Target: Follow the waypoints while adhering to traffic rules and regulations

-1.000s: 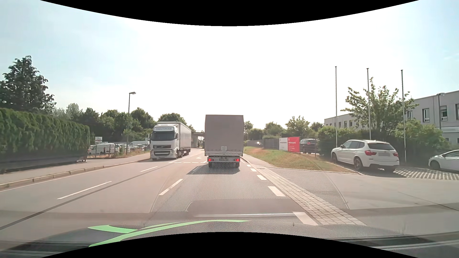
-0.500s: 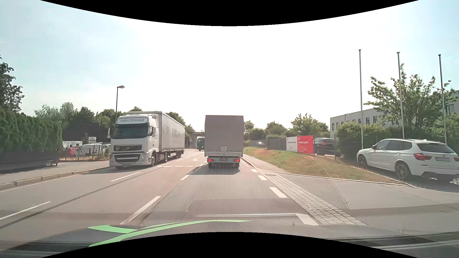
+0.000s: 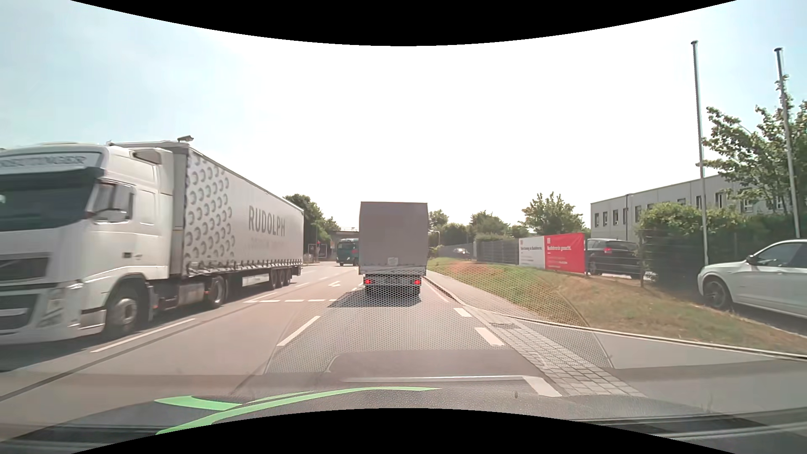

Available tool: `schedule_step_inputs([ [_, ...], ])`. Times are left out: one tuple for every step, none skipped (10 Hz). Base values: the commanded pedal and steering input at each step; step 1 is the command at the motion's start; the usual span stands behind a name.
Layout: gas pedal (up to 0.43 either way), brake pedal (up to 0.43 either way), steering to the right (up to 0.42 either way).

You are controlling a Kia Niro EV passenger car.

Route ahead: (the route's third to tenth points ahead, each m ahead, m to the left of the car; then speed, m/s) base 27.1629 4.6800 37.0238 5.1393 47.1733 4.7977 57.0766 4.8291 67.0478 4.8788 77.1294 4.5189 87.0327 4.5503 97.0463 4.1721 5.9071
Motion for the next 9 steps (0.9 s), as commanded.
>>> schedule_step_inputs([
  [0.000, 0.000, 0.000],
  [0.000, 0.000, 0.000],
  [0.000, 0.000, 0.000],
  [0.000, 0.000, 0.000],
  [0.000, 0.000, 0.000],
  [0.000, 0.000, 0.000],
  [0.000, 0.000, 0.000],
  [0.000, 0.000, 0.000],
  [0.000, 0.000, 0.000],
])
